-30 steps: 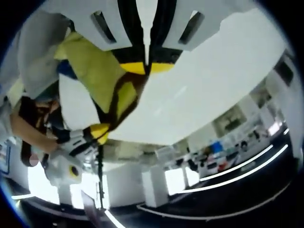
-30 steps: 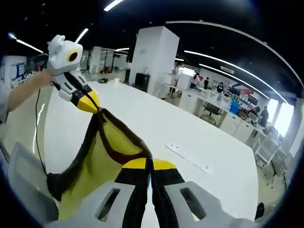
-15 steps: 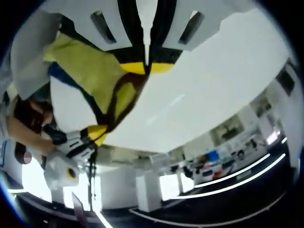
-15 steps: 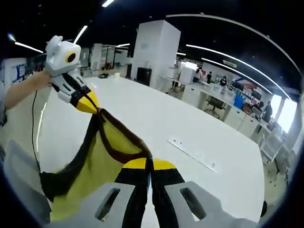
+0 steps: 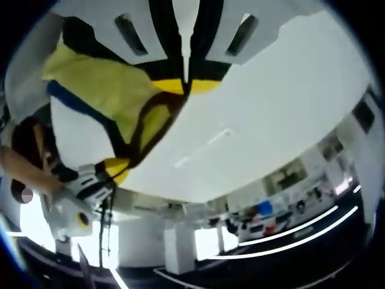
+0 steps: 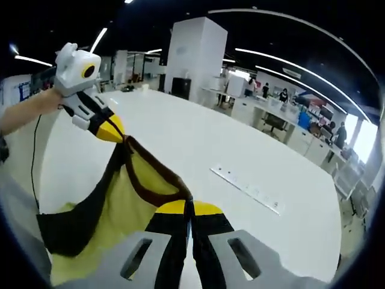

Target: Fold the garment on the visible template until the final outline fits inside the template.

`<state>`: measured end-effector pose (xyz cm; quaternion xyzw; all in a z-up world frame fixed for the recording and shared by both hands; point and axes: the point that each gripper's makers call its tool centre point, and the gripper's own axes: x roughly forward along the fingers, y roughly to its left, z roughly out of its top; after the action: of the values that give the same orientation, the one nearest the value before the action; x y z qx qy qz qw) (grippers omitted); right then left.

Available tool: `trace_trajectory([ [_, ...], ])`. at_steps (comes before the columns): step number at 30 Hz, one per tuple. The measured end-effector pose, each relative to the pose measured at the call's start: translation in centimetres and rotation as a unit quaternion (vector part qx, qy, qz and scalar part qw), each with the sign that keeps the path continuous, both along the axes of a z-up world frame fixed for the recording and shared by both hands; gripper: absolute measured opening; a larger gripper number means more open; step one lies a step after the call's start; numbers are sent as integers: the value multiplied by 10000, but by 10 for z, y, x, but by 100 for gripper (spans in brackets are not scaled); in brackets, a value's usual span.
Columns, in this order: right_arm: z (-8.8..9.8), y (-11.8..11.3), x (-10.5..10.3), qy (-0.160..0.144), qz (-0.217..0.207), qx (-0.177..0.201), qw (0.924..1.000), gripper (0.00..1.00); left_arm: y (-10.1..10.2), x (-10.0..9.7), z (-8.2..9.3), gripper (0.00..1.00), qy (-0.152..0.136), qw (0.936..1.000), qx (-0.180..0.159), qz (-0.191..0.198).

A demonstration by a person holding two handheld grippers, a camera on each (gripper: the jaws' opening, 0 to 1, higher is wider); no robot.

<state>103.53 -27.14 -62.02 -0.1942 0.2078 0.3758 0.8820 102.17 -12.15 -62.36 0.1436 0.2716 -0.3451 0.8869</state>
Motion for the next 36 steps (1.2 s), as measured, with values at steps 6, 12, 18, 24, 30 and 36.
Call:
trace_trajectory([
  [6, -19, 1, 17, 23, -7, -72, 10000, 1, -3, 6, -17, 0, 88, 9999, -10, 61],
  [12, -37, 4, 30, 122, 22, -113, 9999, 1, 1, 18, -34, 0, 176, 9997, 17, 143],
  [18, -55, 1, 43, 228, 22, -166, 9996, 1, 4, 33, -53, 0, 363, 9990, -68, 232],
  [24, -72, 3, 55, 259, 38, -187, 9995, 1, 5, 43, -70, 0, 402, 9987, -45, 322],
  [30, -92, 6, 64, 326, 94, -208, 9992, 1, 11, 59, -91, 0, 401, 9984, 94, 391],
  [36, -105, 5, 72, 363, 107, -198, 9991, 1, 15, 72, -107, 0, 453, 9978, 96, 467],
])
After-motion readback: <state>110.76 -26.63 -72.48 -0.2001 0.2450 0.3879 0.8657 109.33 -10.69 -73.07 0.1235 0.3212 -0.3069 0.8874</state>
